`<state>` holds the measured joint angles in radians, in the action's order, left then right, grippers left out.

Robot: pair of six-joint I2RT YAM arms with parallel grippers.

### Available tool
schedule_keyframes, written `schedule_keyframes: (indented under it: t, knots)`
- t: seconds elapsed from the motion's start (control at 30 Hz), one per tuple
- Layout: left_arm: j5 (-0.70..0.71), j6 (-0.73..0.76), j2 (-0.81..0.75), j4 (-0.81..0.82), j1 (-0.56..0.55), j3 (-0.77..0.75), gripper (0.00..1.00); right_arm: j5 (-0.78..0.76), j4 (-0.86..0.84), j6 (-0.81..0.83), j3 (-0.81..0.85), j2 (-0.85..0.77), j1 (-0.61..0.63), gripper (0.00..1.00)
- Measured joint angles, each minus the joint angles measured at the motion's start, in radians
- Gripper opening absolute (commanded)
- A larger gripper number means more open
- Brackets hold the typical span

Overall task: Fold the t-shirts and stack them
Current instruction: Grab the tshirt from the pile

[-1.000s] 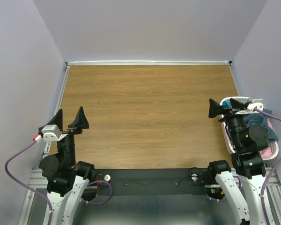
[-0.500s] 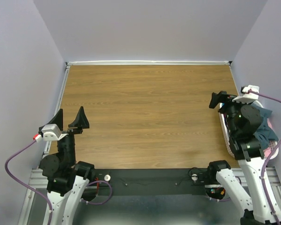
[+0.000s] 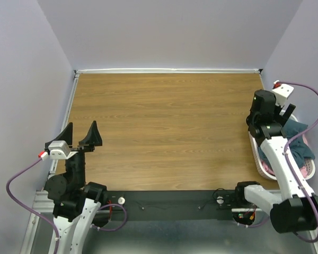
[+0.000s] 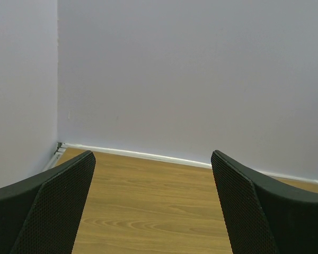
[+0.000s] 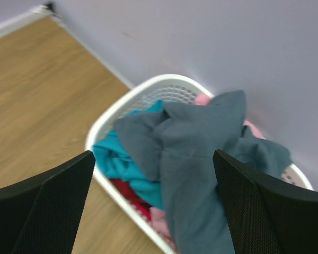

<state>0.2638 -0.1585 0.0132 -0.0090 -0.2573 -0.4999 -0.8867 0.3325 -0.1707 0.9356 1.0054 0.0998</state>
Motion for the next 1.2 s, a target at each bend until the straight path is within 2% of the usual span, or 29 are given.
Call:
schedule_keyframes:
  t: [0.13, 0.33, 0.47, 0.5, 0.57, 0.6, 0.7, 0.73, 0.77, 0.8, 0.83, 1.07, 1.2]
  knots:
    - [-0.008, 0.003, 0.0, 0.0, -0.011, 0.003, 0.99, -0.025, 0.006, -0.008, 0.018, 0.108, -0.119, 1.0]
    - [-0.014, 0.005, 0.0, 0.001, -0.025, 0.005, 0.99, 0.024, 0.013, -0.084, 0.025, 0.218, -0.338, 1.0]
    - [-0.014, 0.009, 0.0, 0.007, -0.027, 0.007, 0.99, 0.072, 0.014, -0.135, 0.025, 0.267, -0.386, 0.87]
    - [-0.014, 0.01, 0.0, 0.008, -0.027, 0.007, 0.99, 0.084, 0.015, -0.143, 0.025, 0.274, -0.39, 0.78]
    - [-0.014, 0.013, 0.0, 0.008, -0.027, 0.007, 0.99, 0.105, 0.016, -0.151, 0.024, 0.28, -0.391, 0.66]
    - [-0.014, 0.013, 0.0, 0.008, -0.028, 0.008, 0.99, 0.116, 0.016, -0.149, 0.024, 0.28, -0.391, 0.52]
    - [-0.014, 0.016, 0.0, 0.009, -0.031, 0.01, 0.99, 0.137, 0.016, -0.148, 0.021, 0.279, -0.394, 0.34]
    - [-0.014, 0.017, 0.0, 0.009, -0.033, 0.011, 0.99, 0.143, 0.016, -0.145, 0.016, 0.279, -0.394, 0.23]
    - [-0.015, 0.017, 0.0, 0.009, -0.034, 0.012, 0.99, 0.15, 0.016, -0.144, 0.011, 0.277, -0.395, 0.17]
    - [-0.015, 0.018, 0.0, 0.009, -0.035, 0.013, 0.99, 0.155, 0.017, -0.147, 0.009, 0.275, -0.396, 0.03]
    - [-0.015, 0.019, 0.0, 0.009, -0.039, 0.013, 0.99, 0.165, 0.018, -0.14, 0.006, 0.272, -0.396, 0.0]
    - [-0.015, 0.02, 0.0, 0.009, -0.04, 0.013, 0.99, 0.285, 0.055, -0.121, 0.018, 0.217, -0.396, 0.0]
    - [-0.015, 0.02, 0.0, 0.009, -0.04, 0.013, 0.99, 0.415, 0.096, -0.11, 0.118, 0.177, -0.383, 0.0]
